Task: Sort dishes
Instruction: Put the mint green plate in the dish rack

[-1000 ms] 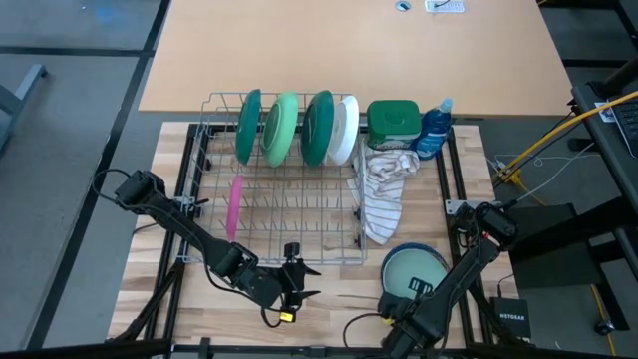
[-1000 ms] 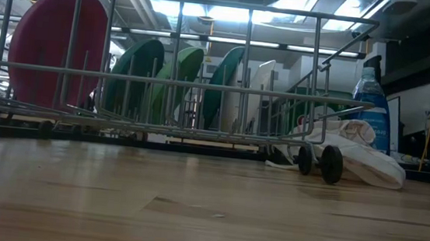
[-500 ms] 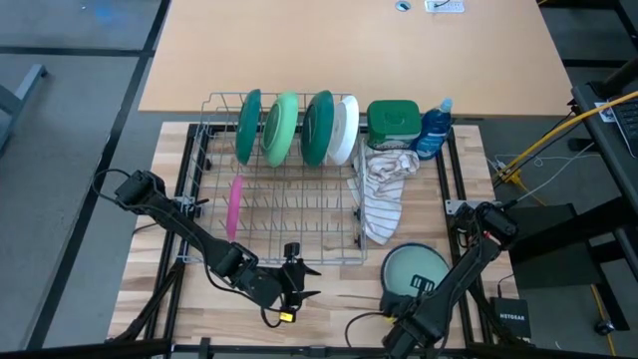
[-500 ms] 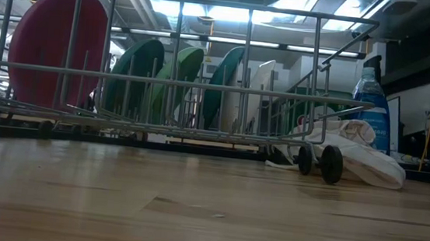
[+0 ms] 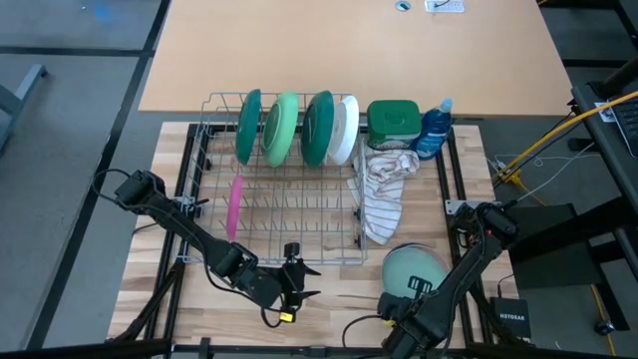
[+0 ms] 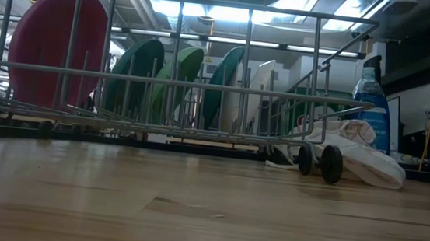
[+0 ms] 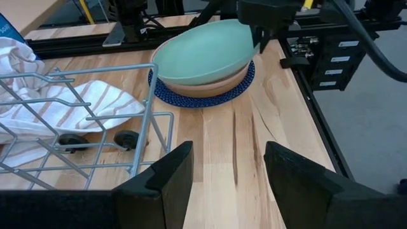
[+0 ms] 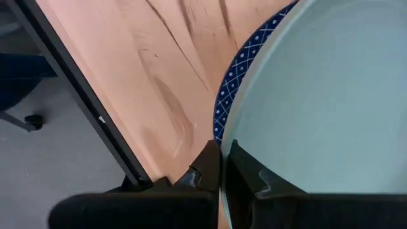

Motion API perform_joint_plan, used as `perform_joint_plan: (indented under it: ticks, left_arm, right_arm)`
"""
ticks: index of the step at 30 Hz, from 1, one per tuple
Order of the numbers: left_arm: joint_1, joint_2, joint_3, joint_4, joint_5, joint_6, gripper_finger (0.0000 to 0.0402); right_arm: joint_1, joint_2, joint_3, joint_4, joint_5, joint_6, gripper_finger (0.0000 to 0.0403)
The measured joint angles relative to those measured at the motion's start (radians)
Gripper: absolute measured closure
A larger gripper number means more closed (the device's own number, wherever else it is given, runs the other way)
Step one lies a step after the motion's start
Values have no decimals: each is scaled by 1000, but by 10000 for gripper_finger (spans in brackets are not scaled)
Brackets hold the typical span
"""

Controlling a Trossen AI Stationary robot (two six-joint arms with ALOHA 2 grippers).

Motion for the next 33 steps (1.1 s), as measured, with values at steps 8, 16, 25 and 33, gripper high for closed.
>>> perform_joint_plan:
  ticks: [8, 16, 25, 33]
  left_arm:
    - [-1, 0, 0, 7, 0, -2, 217]
    - [-9, 0, 0, 40, 0, 0, 217]
    - [-43, -55, 0, 81, -3, 56, 217]
    - [-121, -181, 0, 78, -39, 86, 217]
  right_arm:
    - [0, 0, 98, -47, 60, 9, 394]
    - [0, 0, 314, -245, 230, 31, 394]
    - [1, -6, 473, -242, 494, 15, 394]
    - [-38, -7, 561, -224, 923, -6, 394]
